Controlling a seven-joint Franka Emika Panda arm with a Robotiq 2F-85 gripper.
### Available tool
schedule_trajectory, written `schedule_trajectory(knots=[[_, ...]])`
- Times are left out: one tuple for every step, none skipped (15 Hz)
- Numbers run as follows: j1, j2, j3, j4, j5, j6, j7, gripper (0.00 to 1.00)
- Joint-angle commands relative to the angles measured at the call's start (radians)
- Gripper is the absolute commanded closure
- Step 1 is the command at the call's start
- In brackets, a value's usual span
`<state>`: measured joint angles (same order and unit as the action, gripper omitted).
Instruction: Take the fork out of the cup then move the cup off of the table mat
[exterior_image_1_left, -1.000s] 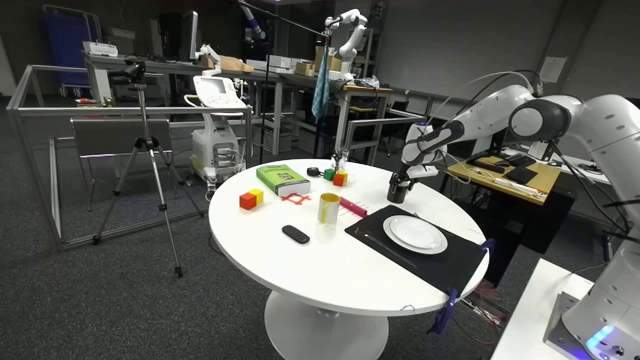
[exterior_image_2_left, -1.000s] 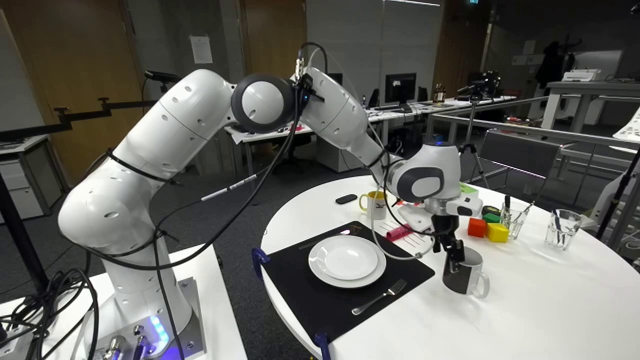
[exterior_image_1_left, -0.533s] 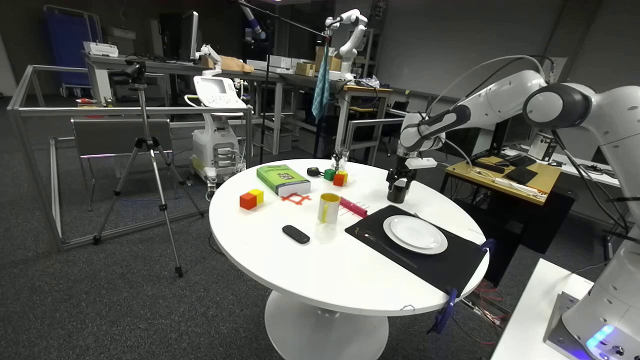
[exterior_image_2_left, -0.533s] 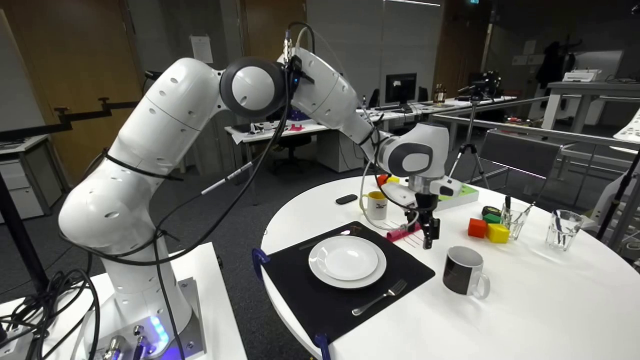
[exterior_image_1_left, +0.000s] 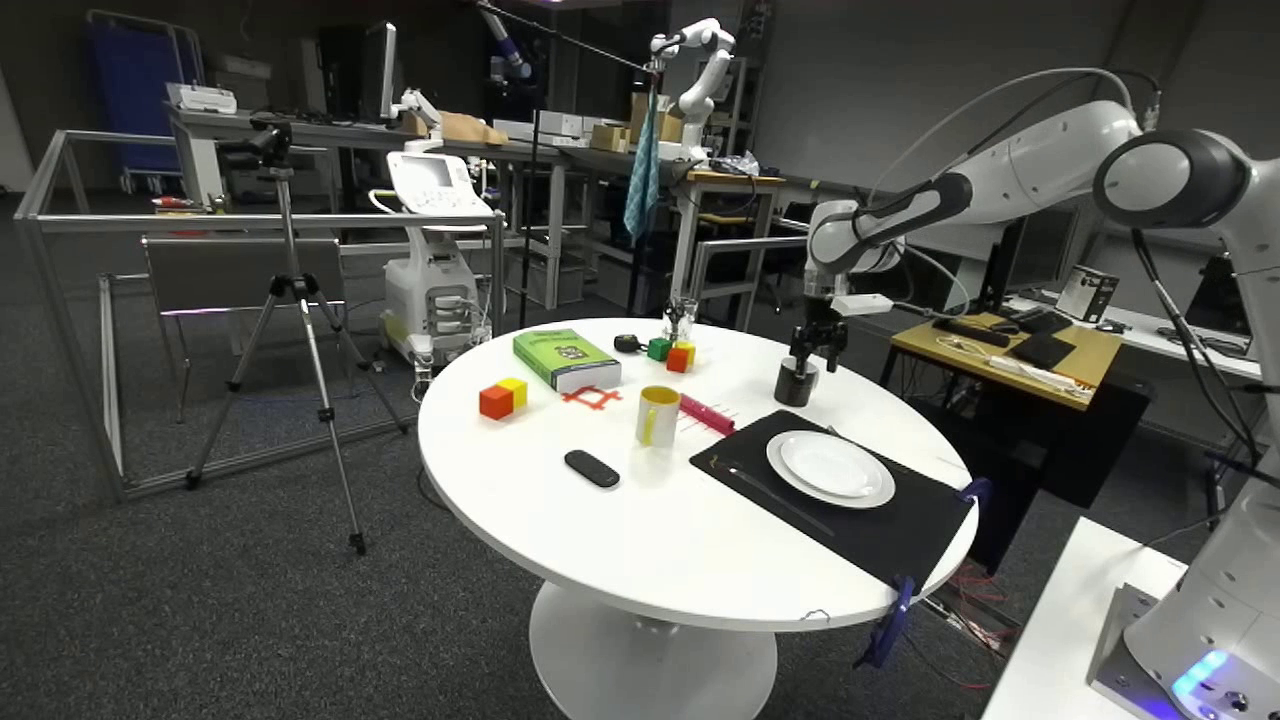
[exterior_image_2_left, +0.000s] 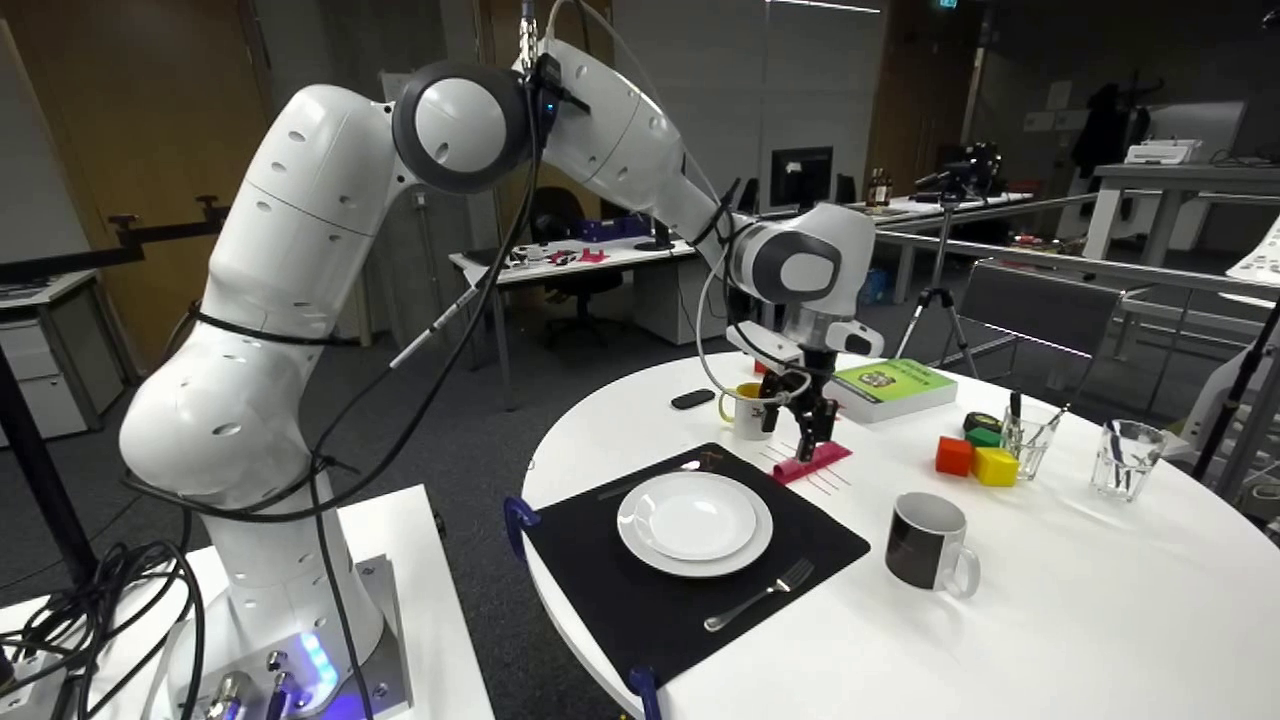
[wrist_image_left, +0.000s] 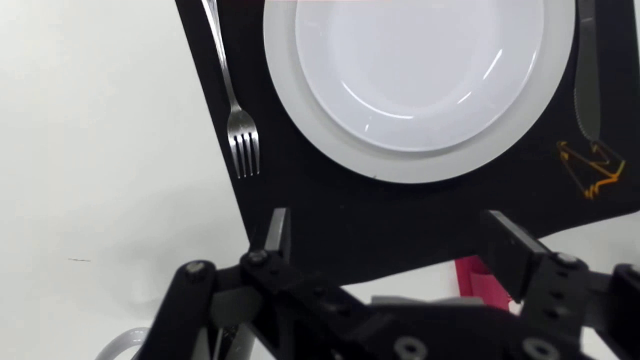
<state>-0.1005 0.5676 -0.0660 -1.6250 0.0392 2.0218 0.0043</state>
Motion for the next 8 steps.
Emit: schedule_trajectory(knots=[[0.015,-0.112,0.009,-0.108,-0.025,-0.038,-0.041,0.0],[0.022,-0.131,0.01,-0.127,-0.03,-0.035,-0.046,0.0],[0.029,-0.152,0.01,-0.153,-0.037,-0.02,-0.045,0.0],[0.034,-0.176,0.012,-0.182,-0.042,-0.009,-0.05,0.0],[0.041,-0.198,0.012,-0.207,-0.051,0.0,-0.047,0.0],[0.045,-0.224,0.014,-0.235,-0.056,0.011,-0.049,0.0],[0.047,-0.246,0.016,-0.261,-0.059,0.018,-0.053,0.0],[0.051,-0.269,0.017,-0.284,-0.061,0.023,-0.055,0.0]])
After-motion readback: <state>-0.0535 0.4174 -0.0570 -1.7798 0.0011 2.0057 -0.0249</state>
